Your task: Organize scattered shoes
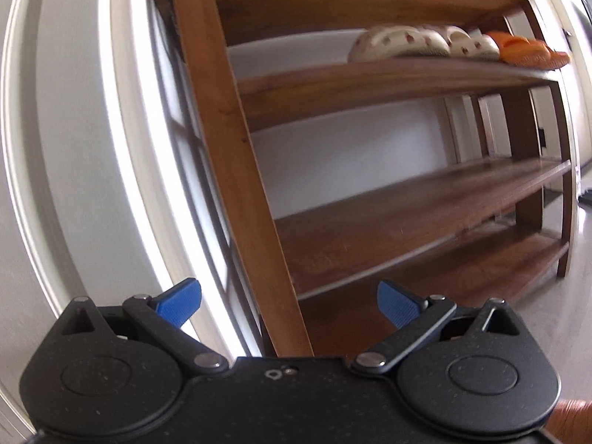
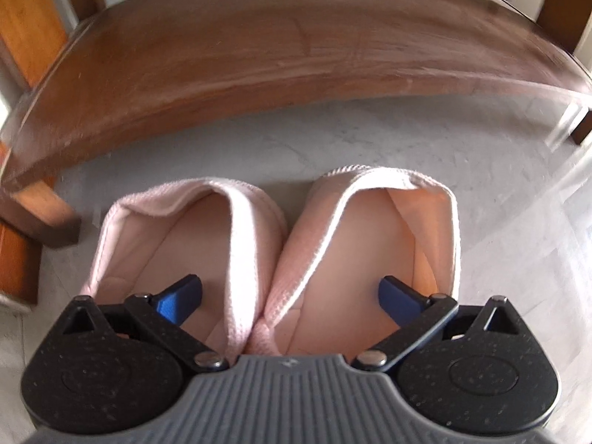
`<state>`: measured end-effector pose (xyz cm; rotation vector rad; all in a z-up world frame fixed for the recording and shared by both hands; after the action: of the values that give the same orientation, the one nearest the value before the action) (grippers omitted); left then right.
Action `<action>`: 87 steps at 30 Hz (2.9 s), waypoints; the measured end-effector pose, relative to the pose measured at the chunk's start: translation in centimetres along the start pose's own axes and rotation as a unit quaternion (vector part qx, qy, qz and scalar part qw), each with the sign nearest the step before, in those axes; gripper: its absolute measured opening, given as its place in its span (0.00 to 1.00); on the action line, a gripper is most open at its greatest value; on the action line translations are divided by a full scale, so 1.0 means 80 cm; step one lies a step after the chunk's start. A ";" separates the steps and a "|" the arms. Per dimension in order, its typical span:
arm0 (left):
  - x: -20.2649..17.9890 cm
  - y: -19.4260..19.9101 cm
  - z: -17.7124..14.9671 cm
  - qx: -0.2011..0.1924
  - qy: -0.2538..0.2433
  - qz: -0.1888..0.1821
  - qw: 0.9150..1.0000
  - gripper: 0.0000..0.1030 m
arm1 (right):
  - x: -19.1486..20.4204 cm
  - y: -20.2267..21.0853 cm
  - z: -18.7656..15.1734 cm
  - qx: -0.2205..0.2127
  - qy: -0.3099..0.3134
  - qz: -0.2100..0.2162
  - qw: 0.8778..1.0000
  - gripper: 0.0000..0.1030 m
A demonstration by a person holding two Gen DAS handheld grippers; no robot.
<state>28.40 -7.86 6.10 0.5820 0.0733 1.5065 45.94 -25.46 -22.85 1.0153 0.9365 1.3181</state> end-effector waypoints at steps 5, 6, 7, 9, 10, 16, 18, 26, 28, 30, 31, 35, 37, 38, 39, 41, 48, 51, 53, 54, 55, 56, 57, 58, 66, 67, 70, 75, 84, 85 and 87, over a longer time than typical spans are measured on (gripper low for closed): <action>-0.014 -0.010 -0.013 0.018 -0.027 -0.009 0.999 0.99 | -0.002 0.009 0.011 -0.021 -0.008 0.002 1.000 0.26; -0.016 -0.010 -0.013 0.017 -0.031 -0.010 0.999 0.99 | -0.009 0.014 0.010 -0.019 -0.029 0.013 0.999 0.23; -0.018 -0.009 -0.013 0.016 -0.036 -0.012 0.999 0.99 | -0.018 0.019 0.009 -0.017 -0.053 0.025 0.998 0.17; -0.020 -0.010 -0.013 0.015 -0.039 -0.014 0.999 0.99 | -0.036 0.026 -0.001 -0.022 -0.106 0.070 0.992 0.12; -0.020 -0.012 -0.013 0.015 -0.036 -0.015 0.999 0.99 | -0.046 0.026 -0.004 -0.025 -0.126 0.092 0.987 0.11; -0.028 -0.018 -0.016 0.017 -0.029 -0.026 0.999 0.99 | -0.073 0.053 -0.032 -0.077 -0.125 0.124 0.981 0.10; -0.034 -0.019 -0.016 0.017 -0.029 -0.031 0.999 0.99 | -0.078 0.071 -0.042 -0.102 -0.123 0.137 0.978 0.10; -0.045 -0.019 0.011 0.065 -0.023 -0.022 0.997 0.99 | -0.059 0.145 -0.058 -0.156 -0.081 0.119 0.977 0.10; -0.041 -0.011 0.027 0.078 -0.009 -0.015 0.997 0.99 | -0.059 0.160 -0.066 -0.150 -0.084 0.115 0.978 0.10; -0.036 -0.001 0.041 0.088 0.005 -0.004 0.996 0.99 | -0.063 0.195 -0.074 -0.143 -0.084 0.112 0.980 0.10; -0.034 0.004 0.050 0.091 0.014 0.002 0.996 0.99 | -0.066 0.218 -0.088 -0.142 -0.081 0.111 0.980 0.10; -0.031 0.033 0.092 0.099 0.046 0.015 0.994 0.99 | -0.083 0.305 -0.079 -0.151 -0.053 0.104 0.982 0.10; -0.029 0.054 0.130 0.098 0.062 0.007 0.993 0.99 | -0.098 0.354 -0.070 -0.154 -0.051 0.106 0.981 0.10; -0.028 0.065 0.150 0.098 0.070 0.002 0.993 0.99 | -0.108 0.386 -0.065 -0.159 -0.048 0.104 0.981 0.10; -0.026 0.077 0.175 0.094 0.073 -0.008 0.993 0.99 | -0.120 0.422 -0.059 -0.164 -0.046 0.102 0.980 0.10; -0.022 0.103 0.227 0.081 0.069 -0.025 0.994 0.99 | -0.143 0.487 -0.049 -0.173 -0.047 0.103 0.978 0.09; 0.004 0.190 0.435 0.050 0.069 -0.082 0.993 0.99 | -0.225 0.761 0.004 -0.222 -0.048 0.087 0.970 0.10; 0.010 0.205 0.528 0.053 0.076 -0.081 0.992 0.99 | -0.253 0.847 0.044 -0.232 -0.049 0.084 0.968 0.10; 0.004 0.201 0.572 0.055 0.077 -0.076 0.993 0.99 | -0.275 0.898 0.078 -0.235 -0.046 0.086 0.967 0.10; 0.002 0.199 0.600 0.055 0.080 -0.070 0.993 0.99 | -0.285 0.923 0.095 -0.237 -0.044 0.087 0.967 0.10; 0.000 0.198 0.616 0.055 0.082 -0.066 0.993 0.99 | -0.292 0.936 0.108 -0.239 -0.042 0.089 0.966 0.10; -0.001 0.198 0.631 0.054 0.085 -0.063 0.993 0.99 | -0.301 0.951 0.128 -0.242 -0.036 0.093 0.965 0.10; -0.004 0.196 0.646 0.052 0.088 -0.056 0.993 0.99 | -0.310 0.963 0.150 -0.245 -0.030 0.097 0.964 0.10; -0.006 0.194 0.662 0.050 0.091 -0.049 0.993 0.99 | -0.315 0.969 0.163 -0.245 -0.024 0.099 0.964 0.10; -0.016 0.167 0.740 0.038 0.119 -0.015 0.992 0.99 | -0.340 0.949 0.298 -0.199 0.010 0.107 0.974 0.10; -0.015 0.167 0.744 0.039 0.118 -0.015 0.992 0.99 | -0.338 0.937 0.313 -0.191 0.009 0.106 0.976 0.10; -0.015 0.143 0.759 0.039 0.114 -0.017 0.993 0.99 | -0.329 0.906 0.354 -0.172 0.010 0.095 0.980 0.10; -0.008 0.093 0.774 0.043 0.117 -0.032 0.992 0.99 | -0.302 0.839 0.421 -0.122 -0.011 0.079 0.989 0.10; 0.024 -0.009 0.791 0.063 0.099 -0.047 0.992 0.99 | -0.245 0.758 0.520 -0.067 -0.036 0.061 0.995 0.10; 0.027 -0.018 0.792 0.065 0.098 -0.047 0.992 0.99 | -0.241 0.752 0.526 -0.062 -0.039 0.059 0.996 0.10; 0.032 -0.031 0.793 0.066 0.098 -0.046 0.992 0.99 | -0.233 0.739 0.540 -0.048 -0.047 0.056 0.996 0.11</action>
<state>56.01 -25.32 60.58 0.5274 0.3508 1.4719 68.22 -46.91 46.08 1.0578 0.7465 1.3830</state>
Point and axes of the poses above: each gripper's, at about its wrist camera, not at the fingertips, and y roughly against the way its jaws point, x to its left, z to its top, the point moved 7 cm from there along -y, roughly the way its jaws point, and after that the axes turned 10 degrees about x, right-handed, at the moved point
